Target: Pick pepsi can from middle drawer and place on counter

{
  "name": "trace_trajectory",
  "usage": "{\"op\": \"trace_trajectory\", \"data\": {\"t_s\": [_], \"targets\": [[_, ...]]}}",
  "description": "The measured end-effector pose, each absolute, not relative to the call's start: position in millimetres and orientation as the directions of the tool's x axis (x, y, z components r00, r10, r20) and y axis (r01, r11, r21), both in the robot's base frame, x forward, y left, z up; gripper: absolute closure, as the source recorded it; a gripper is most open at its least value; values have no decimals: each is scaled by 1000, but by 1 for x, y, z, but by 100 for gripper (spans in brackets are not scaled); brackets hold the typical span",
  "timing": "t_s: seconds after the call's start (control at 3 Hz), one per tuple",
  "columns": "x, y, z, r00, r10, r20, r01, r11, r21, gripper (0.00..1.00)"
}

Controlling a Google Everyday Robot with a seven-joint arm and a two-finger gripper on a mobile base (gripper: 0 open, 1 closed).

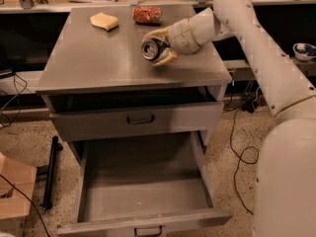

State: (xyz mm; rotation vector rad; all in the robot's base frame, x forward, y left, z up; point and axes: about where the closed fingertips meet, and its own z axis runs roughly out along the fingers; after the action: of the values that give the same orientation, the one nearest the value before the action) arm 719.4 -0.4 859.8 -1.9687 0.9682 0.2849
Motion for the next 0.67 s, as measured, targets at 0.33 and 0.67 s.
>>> {"op": "trace_trajectory", "data": {"t_s": [0.33,0.67], "targets": [[719,0,864,667,-519,-534,-726,-292,-623,24],[719,0,864,667,-519,-534,-726,-292,-623,0]]}}
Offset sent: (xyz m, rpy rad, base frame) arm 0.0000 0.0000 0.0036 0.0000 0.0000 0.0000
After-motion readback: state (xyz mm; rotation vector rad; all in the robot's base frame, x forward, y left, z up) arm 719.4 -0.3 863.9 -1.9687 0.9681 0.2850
